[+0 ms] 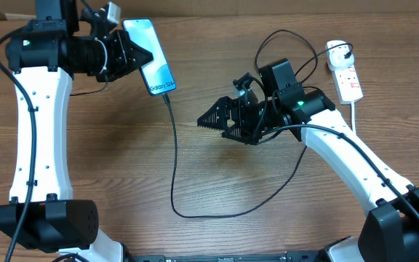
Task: Plug charger to phone and switch on socket
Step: 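Open the right gripper, release the plug, and pull the right arm back, then lower the charging phone toward the table with the left gripper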
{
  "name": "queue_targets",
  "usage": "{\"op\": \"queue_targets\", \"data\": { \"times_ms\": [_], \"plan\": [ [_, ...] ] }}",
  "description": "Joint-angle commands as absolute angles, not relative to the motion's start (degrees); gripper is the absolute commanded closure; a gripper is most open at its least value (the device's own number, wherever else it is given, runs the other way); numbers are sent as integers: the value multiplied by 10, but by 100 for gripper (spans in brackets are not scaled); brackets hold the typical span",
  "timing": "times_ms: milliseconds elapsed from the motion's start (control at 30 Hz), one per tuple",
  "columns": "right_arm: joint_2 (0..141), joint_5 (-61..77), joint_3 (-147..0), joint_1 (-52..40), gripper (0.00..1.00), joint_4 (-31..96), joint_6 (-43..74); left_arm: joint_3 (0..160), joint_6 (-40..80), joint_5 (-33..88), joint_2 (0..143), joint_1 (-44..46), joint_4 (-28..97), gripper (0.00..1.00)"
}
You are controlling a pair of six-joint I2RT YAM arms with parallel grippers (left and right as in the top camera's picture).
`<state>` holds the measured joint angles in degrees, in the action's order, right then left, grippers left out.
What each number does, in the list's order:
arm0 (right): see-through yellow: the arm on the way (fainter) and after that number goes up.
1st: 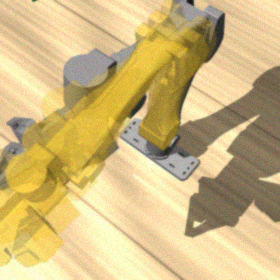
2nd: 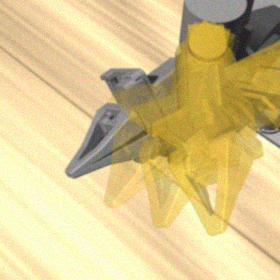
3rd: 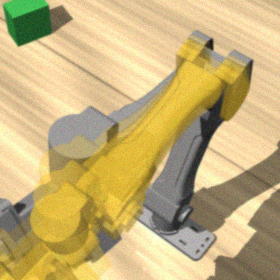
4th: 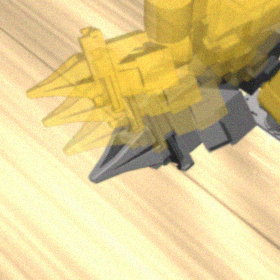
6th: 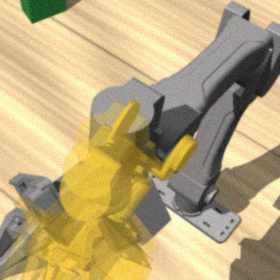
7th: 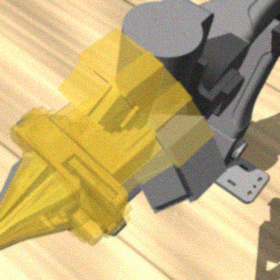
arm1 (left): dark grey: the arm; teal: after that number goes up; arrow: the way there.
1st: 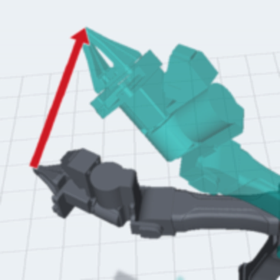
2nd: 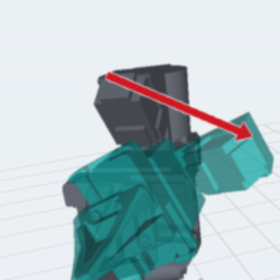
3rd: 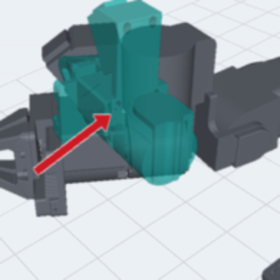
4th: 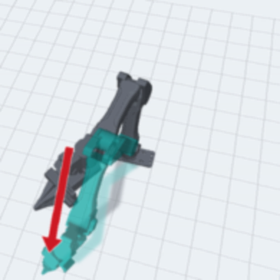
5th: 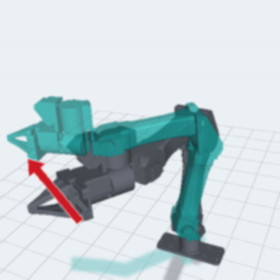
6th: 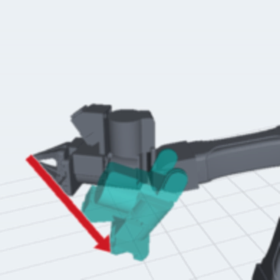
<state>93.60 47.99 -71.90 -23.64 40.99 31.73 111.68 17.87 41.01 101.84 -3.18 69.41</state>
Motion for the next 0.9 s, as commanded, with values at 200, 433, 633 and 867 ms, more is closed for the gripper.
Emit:
{"op": "queue_targets", "data": {
  "times_ms": [200, 433, 633, 867],
  "plan": [
    [926, 261, -724, -234, 0, 463, 310, 1122, 180, 415, 1019, -36, 692, 96],
    [926, 145, -724, -234, 0, 499, 310, 1122, 180, 400, 1019, -36, 692, 96],
    [926, 79, -724, -233, 0, 501, 310, 1122, 180, 400, 1019, -36, 692, 96],
    [926, 79, -724, -191, 0, 501, 310, 1107, 180, 400, 1019, -18, 691, 96]
  ]
}}
